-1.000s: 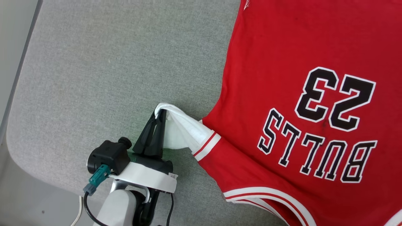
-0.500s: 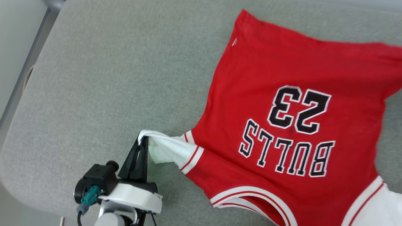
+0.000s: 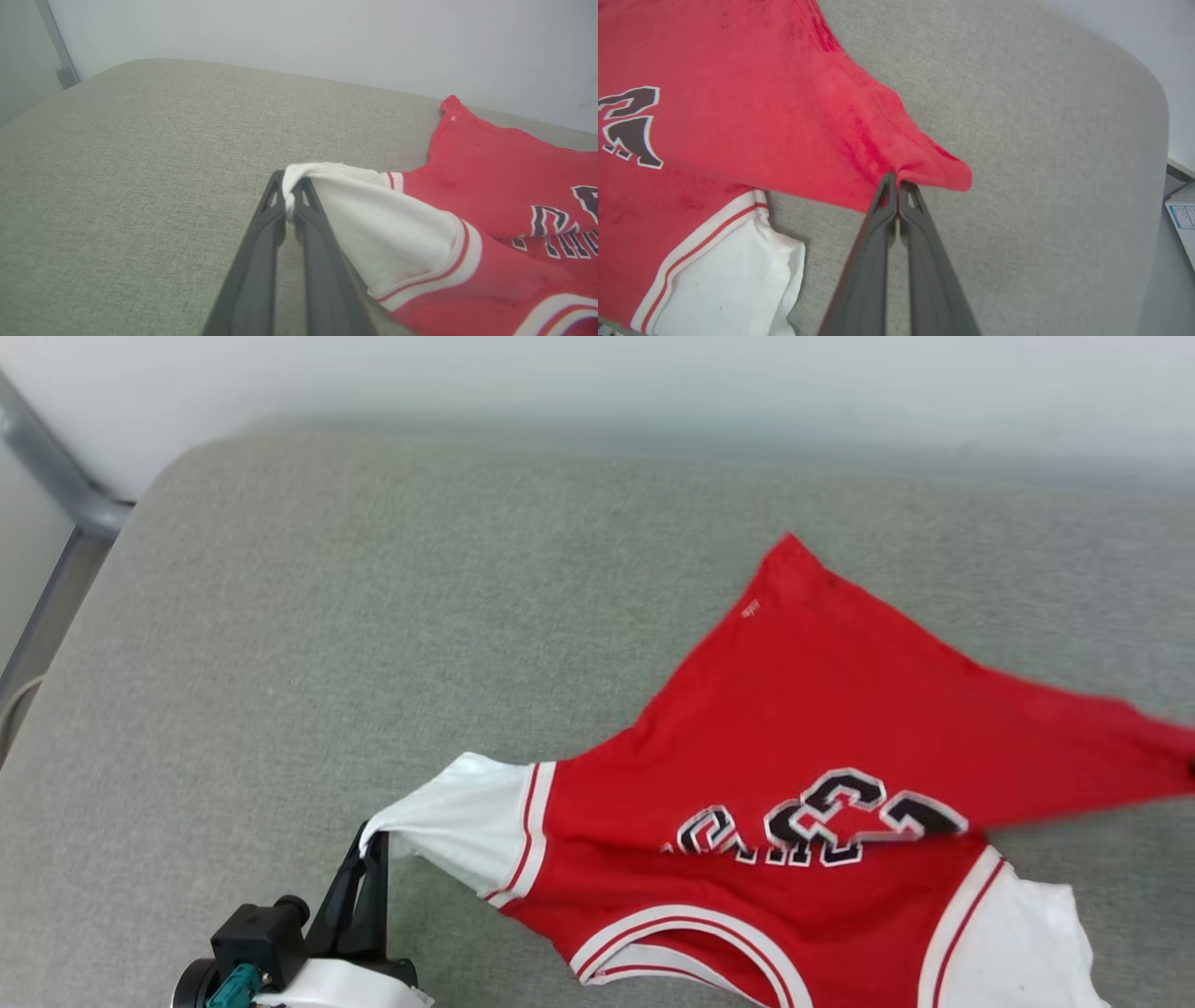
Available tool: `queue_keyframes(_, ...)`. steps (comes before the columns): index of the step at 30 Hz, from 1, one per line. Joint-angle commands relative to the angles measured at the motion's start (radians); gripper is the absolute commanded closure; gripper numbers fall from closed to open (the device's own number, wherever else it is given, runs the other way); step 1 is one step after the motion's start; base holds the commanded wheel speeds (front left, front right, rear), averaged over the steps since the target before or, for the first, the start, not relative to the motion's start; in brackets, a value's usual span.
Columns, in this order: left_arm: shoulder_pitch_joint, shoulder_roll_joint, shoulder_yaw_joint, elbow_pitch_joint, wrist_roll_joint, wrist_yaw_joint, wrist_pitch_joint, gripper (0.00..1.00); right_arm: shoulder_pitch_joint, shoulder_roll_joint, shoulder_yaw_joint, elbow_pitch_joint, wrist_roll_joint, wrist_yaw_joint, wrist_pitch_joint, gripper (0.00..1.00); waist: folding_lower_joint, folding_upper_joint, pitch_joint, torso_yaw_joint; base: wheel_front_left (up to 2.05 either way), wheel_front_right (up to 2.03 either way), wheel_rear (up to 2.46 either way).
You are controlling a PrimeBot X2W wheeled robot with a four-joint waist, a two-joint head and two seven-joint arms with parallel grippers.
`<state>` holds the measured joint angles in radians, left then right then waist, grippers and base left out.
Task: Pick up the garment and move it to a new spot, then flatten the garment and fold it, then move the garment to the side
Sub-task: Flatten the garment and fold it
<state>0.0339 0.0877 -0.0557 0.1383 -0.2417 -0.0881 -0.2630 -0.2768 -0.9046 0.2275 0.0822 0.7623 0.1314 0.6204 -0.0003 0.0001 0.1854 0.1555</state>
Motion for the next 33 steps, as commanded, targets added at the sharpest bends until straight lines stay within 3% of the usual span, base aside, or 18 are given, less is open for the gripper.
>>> queue_keyframes(1, 0.012, 0.005, 0.004, 0.002, -0.002, 0.002, -0.003, 1.0, 0.062, 0.023, -0.027, -0.006, -0.002, -0.001, -0.013, 1.0, 0.0003, -0.0001, -0.034, -0.027, 0.0, 0.0, 0.0)
queue_keyframes(12, 0.055, 0.02, 0.011, -0.001, -0.008, 0.01, -0.001, 1.0, 0.504, 0.208, -0.242, -0.054, -0.058, -0.001, -0.012, 1.0, 0.0003, -0.0001, -0.084, -0.059, 0.0, 0.0, 0.0)
queue_keyframes(17, 0.055, 0.026, 0.006, -0.005, -0.007, 0.015, 0.002, 1.0, 0.597, 0.304, -0.279, -0.013, -0.085, -0.001, 0.011, 1.0, 0.0003, -0.0001, -0.088, -0.061, 0.0, 0.0, 0.0)
queue_keyframes(22, 0.048, 0.031, 0.0, -0.009, -0.008, 0.018, 0.007, 1.0, 0.606, 0.36, -0.277, 0.021, -0.104, -0.001, -0.02, 1.0, 0.0003, -0.0001, -0.086, -0.06, 0.0, 0.0, 0.0)
queue_keyframes(23, 0.048, 0.032, -0.001, -0.009, -0.009, 0.019, 0.008, 1.0, 0.595, 0.364, -0.283, 0.019, -0.103, -0.001, -0.032, 0.61, 0.0003, -0.0001, -0.085, -0.061, 0.0, 0.0, 0.0)
queue_keyframes(24, 0.048, 0.033, -0.001, -0.01, -0.008, 0.019, 0.008, 1.0, 0.581, 0.362, -0.29, 0.013, -0.109, -0.001, -0.044, 0.0, 0.0003, -0.0001, -0.085, -0.062, 0.0, 0.0, 0.0)
queue_keyframes(33, 0.036, 0.031, -0.025, -0.019, 0.0, 0.022, 0.012, 1.0, 0.439, 0.322, -0.356, -0.121, -0.111, -0.001, -0.132, 0.0, 0.0003, -0.0001, -0.091, -0.042, 0.0, 0.0, 0.0)
